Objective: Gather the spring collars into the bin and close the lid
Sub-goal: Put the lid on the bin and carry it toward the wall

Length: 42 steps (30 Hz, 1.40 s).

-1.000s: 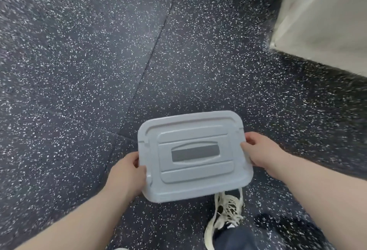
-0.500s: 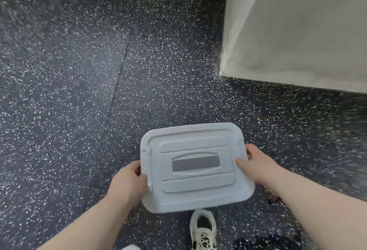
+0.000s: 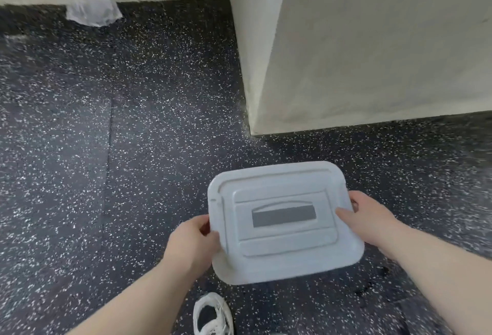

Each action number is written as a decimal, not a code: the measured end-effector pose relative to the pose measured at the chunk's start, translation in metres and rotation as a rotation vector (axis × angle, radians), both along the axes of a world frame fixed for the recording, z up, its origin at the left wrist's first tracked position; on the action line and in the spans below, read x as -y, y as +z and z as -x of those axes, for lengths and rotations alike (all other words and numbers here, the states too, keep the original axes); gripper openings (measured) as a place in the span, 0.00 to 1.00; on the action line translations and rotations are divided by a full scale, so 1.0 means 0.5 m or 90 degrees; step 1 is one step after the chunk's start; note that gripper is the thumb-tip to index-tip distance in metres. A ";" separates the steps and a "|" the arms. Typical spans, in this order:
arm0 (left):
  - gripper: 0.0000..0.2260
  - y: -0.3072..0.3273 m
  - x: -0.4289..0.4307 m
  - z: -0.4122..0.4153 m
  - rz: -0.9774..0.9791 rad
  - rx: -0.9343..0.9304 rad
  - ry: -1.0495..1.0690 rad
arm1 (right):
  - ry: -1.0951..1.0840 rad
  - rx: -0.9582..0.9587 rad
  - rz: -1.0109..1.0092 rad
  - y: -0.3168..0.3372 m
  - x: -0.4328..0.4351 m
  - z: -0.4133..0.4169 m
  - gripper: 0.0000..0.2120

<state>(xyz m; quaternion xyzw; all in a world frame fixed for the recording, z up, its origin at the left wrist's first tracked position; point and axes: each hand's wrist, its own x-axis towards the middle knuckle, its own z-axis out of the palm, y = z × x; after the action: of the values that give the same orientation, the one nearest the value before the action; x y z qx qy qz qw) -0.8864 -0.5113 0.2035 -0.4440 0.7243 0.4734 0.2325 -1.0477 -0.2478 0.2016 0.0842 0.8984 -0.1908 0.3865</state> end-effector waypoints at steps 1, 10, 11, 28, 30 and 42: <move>0.14 -0.008 0.004 0.023 -0.004 -0.001 -0.008 | -0.003 -0.009 -0.004 -0.001 -0.001 0.019 0.19; 0.15 -0.106 -0.023 0.209 -0.020 -0.015 -0.017 | -0.004 -0.064 -0.027 -0.071 -0.039 0.183 0.17; 0.15 -0.120 -0.025 0.228 -0.015 -0.015 -0.022 | -0.006 -0.061 -0.028 -0.088 -0.043 0.199 0.17; 0.09 -0.424 -0.062 0.471 0.029 0.055 -0.004 | 0.041 0.004 -0.023 -0.401 -0.051 0.483 0.15; 0.09 -0.443 -0.060 0.487 0.038 0.048 0.004 | 0.042 0.005 -0.011 -0.416 -0.046 0.505 0.15; 0.11 -0.483 -0.074 0.574 0.091 0.035 -0.050 | 0.042 0.027 -0.051 -0.461 -0.043 0.578 0.16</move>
<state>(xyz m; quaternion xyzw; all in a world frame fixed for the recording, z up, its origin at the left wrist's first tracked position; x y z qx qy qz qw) -1.1734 -0.4744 -0.0380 -0.4436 0.7663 0.3988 0.2387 -1.3367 -0.2264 -0.0287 0.0737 0.8992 -0.1398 0.4080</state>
